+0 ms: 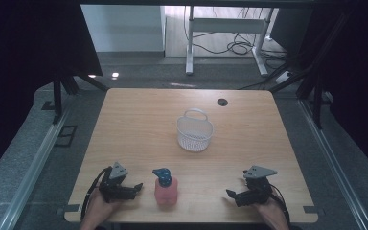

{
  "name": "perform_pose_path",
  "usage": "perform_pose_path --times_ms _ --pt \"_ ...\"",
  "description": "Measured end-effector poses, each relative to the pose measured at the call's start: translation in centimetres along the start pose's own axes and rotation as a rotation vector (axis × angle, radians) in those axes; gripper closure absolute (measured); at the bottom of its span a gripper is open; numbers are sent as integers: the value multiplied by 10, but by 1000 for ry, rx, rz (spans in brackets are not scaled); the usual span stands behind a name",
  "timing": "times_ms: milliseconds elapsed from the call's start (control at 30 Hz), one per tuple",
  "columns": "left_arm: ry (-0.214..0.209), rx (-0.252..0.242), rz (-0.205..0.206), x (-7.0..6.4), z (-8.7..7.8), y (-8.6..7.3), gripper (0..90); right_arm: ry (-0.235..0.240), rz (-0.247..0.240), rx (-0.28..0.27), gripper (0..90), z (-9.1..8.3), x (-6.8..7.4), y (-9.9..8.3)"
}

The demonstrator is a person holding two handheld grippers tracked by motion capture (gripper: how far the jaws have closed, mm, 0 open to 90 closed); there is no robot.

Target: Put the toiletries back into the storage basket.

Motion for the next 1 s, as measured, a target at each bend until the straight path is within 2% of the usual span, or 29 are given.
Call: perform_pose_path --times_ms 233,433,667,1000 --pt "0 0 0 0 0 0 114 36 1 -22 0 -5 5 6" --pt "0 0 0 0 0 0 113 46 -5 -40 0 -7 8 9" --pt "-2 -2 -2 0 0 0 113 52 31 -81 0 -10 9 18" --pt "-1 0 -1 0 0 0 112 102 -3 -71 0 -8 22 24"
Point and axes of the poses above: each handheld gripper's, and its own axes: z roughly forward along the jaws, y roughly out of its top, x roughly to its left, the point moved 3 cm from there along z, roughly forward along the jaws, and after that the axes turned 15 degrees about -y, right-handed, at the moved point
